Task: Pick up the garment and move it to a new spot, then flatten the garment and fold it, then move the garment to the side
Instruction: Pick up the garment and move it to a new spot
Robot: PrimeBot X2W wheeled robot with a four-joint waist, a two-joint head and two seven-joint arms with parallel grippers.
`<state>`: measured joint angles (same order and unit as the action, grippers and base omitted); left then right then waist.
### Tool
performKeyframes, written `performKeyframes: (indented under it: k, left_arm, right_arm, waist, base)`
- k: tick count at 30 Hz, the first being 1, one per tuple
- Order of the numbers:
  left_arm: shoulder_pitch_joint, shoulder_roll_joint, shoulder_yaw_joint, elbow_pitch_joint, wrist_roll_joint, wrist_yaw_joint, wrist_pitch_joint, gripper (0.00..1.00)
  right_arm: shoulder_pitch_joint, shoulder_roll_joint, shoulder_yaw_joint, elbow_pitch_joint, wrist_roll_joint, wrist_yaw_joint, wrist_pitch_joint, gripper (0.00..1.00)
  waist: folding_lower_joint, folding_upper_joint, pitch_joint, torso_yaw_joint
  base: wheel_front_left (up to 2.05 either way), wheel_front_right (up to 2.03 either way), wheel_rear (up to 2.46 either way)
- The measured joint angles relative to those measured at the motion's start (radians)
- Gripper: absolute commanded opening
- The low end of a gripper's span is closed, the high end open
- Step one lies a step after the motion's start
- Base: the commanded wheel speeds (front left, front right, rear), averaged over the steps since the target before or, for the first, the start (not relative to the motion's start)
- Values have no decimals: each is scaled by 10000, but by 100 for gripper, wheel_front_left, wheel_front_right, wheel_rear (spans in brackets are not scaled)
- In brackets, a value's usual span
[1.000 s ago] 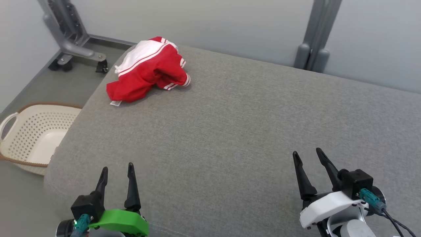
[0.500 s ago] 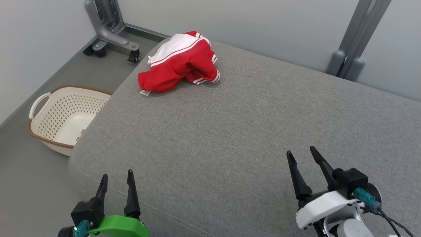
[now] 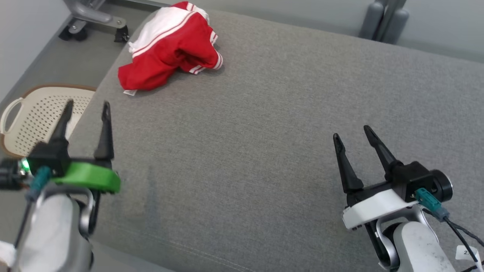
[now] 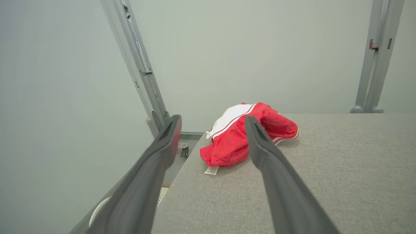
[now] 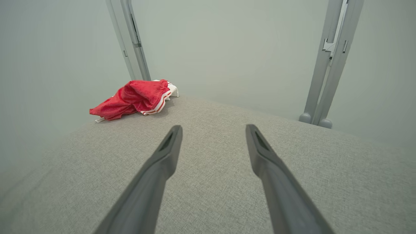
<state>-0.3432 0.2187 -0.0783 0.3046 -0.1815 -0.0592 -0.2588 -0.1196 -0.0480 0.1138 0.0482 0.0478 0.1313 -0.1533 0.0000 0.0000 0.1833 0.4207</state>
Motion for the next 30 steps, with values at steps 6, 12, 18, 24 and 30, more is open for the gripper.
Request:
performKeyframes:
  k: [6,12,18,24,30]
  left_arm:
    - [-3029,943,-299,1127,98,-472,1007,100]
    - [-5138,1484,-579,3310,-33,-612,2197,100]
    - [-6171,1430,-706,5087,-443,-652,2612,100]
    - [-6600,1463,-809,6228,-782,-685,2470,100]
    - [-6985,1607,-828,6844,-761,-539,1432,0]
  right_arm:
    - [-327,-2,-46,-1070,-272,0,215,100]
    - [-468,-46,-48,-2142,-529,0,514,100]
    - [-547,-54,-58,-2594,-594,-2,593,100]
    - [-697,-48,-330,-2650,-619,0,458,100]
    - [-815,-29,-518,-2403,-616,0,272,100]
  waist:
    - [0,0,818,-778]
    - [0,0,1711,-1601]
    - [1,0,2701,-2238]
    - [1,0,3536,-2791]
    - [2,0,3942,-3240]
  base:
    - [0,0,0]
    - [0,0,0]
    - [0,0,0]
    - [0,0,0]
    - [0,0,0]
